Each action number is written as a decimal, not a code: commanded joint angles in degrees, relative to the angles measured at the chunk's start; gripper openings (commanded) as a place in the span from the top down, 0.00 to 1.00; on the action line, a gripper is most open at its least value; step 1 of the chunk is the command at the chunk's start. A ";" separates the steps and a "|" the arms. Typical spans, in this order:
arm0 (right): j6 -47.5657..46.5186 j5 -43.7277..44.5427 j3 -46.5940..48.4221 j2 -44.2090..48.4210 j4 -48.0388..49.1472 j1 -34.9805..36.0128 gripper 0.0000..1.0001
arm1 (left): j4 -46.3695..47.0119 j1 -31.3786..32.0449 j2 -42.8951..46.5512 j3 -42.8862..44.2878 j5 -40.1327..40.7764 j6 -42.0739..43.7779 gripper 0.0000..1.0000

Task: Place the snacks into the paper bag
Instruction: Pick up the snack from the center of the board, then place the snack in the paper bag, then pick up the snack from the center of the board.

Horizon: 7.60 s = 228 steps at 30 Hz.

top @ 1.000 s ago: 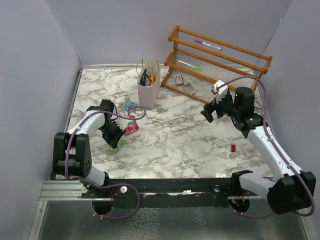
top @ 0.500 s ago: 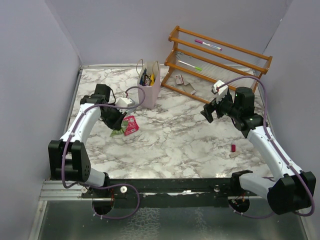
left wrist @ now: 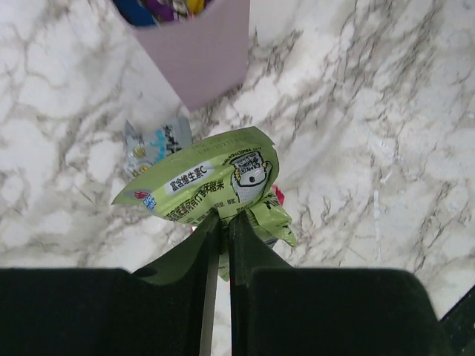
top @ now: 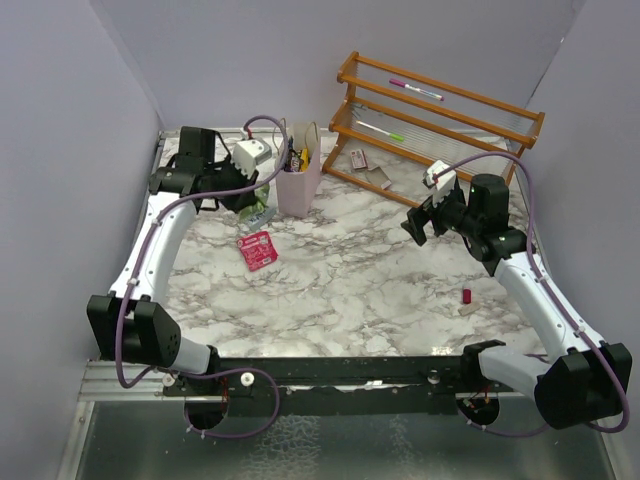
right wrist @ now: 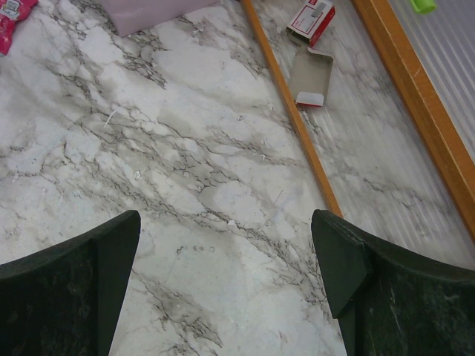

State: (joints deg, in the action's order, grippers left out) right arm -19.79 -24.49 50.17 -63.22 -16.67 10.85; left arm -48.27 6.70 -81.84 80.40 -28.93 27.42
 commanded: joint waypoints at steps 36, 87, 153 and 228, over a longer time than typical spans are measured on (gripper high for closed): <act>-0.86 -0.31 -0.25 0.53 -0.30 -0.31 0.01 | 16.80 9.62 -18.99 24.89 5.81 -13.71 1.00; -1.13 -0.12 -0.45 -0.03 -0.21 -0.31 0.01 | 10.89 8.33 -32.10 36.20 0.86 -13.70 1.00; -1.13 -0.23 -0.46 -0.37 -0.27 -0.31 0.01 | 23.16 0.80 -0.38 -19.57 9.37 -1.48 0.42; -1.48 0.19 -0.51 -1.04 -0.35 -0.31 0.01 | 9.87 -10.61 -29.41 9.59 -6.48 0.25 1.00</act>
State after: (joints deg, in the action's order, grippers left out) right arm -20.84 -24.47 50.17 -64.12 -16.67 10.79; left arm -36.45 -3.68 -118.06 89.38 -37.32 24.67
